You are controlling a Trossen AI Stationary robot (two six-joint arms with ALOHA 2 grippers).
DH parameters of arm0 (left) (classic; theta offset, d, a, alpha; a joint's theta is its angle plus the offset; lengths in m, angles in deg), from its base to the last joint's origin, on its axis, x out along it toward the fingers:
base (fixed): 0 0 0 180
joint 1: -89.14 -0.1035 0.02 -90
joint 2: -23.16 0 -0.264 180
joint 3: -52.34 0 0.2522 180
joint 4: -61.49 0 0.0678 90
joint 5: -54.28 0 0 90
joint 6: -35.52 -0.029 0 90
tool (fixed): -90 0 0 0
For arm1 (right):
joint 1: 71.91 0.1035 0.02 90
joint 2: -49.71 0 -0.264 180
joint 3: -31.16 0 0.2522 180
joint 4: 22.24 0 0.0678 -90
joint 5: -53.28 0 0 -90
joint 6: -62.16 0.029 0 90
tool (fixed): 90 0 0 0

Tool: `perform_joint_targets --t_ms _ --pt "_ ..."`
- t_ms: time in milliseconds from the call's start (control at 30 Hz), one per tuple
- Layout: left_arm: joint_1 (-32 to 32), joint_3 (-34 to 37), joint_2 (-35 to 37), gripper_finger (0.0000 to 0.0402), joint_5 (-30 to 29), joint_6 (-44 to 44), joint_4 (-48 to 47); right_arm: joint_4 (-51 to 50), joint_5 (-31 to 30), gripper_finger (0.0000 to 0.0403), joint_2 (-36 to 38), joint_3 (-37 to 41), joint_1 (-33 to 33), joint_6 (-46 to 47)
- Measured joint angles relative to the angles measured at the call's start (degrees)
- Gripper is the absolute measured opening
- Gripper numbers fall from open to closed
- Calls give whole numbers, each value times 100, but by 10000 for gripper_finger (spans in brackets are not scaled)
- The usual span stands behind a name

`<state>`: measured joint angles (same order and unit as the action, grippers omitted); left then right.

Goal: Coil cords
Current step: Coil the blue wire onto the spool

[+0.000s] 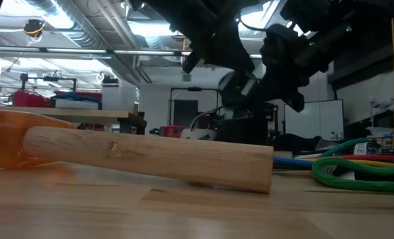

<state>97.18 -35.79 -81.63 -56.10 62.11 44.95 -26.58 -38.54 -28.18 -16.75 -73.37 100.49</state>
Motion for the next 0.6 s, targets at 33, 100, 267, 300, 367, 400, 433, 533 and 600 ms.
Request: perform_joint_targets --t_ms 33,100,267,300,367,400,433,533,600 --pt "0 0 0 1 -1 24 33 117 1 5 0 0 0 33" --pt "0 -2 2 1 -2 26 106 356 0 5 0 0 0 46" --pt "0 -2 2 1 -3 7 284 708 -171 5 -4 7 0 69" --pt "0 -2 2 1 0 7 275 784 -228 5 -4 7 0 114" --pt "0 -2 2 1 -7 7 268 845 -347 5 -4 4 0 226" --pt "0 -2 -13 1 -4 7 277 911 -394 5 -4 7 0 248" --pt "0 -2 -40 1 66 4 323 1039 -500 5 -4 4 0 272" --pt "22 -11 -166 1 92 -4 368 1378 -622 5 -2 3 -11 274" --pt "38 -11 -259 1 51 -6 324 1424 -618 5 -8 13 -7 251"
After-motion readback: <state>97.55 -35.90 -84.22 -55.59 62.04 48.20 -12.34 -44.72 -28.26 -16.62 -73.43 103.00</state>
